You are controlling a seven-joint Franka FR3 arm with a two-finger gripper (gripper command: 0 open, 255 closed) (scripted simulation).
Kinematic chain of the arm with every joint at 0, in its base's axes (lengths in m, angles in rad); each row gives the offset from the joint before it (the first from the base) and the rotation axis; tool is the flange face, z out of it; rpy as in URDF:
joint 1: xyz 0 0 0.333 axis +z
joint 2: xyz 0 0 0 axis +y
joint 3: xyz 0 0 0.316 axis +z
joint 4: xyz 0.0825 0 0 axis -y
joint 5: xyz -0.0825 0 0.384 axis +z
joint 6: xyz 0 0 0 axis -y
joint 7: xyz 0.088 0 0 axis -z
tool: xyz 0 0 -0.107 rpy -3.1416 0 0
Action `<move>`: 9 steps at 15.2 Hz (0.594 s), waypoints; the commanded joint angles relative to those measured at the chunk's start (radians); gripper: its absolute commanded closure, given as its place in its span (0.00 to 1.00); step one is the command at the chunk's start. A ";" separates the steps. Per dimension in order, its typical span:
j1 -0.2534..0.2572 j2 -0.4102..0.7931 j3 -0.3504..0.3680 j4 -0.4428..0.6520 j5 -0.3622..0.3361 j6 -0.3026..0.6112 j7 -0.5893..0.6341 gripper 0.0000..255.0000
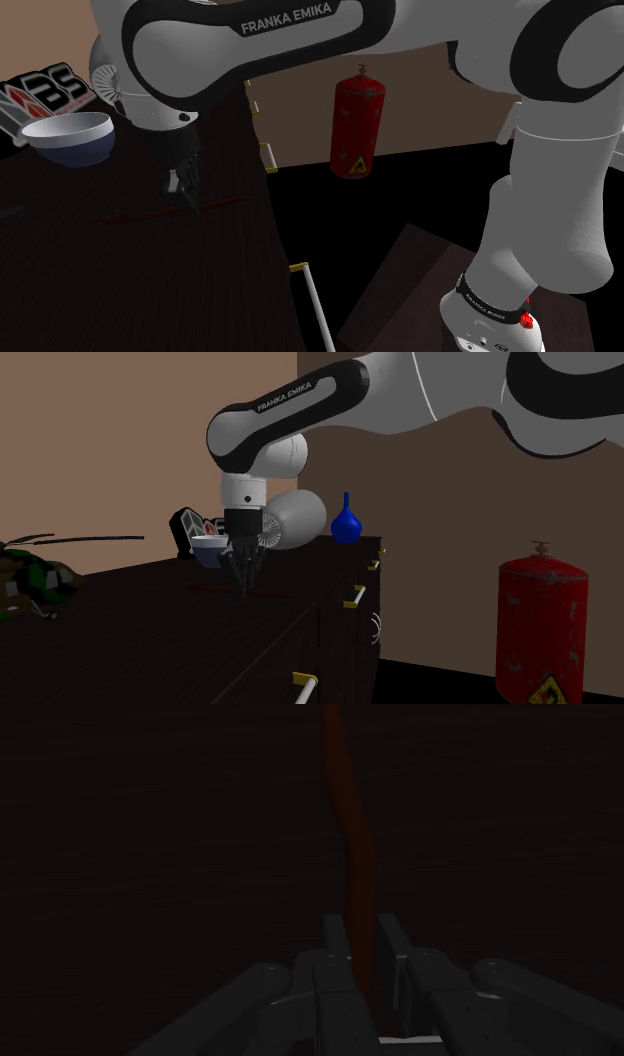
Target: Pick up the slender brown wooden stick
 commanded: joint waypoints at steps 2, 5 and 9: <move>0.001 -0.002 0.001 0.035 0.001 -0.039 0.000 1.00; 0.003 0.000 0.002 0.078 0.001 -0.080 0.000 1.00; 0.006 0.006 0.003 0.140 -0.001 -0.136 0.000 1.00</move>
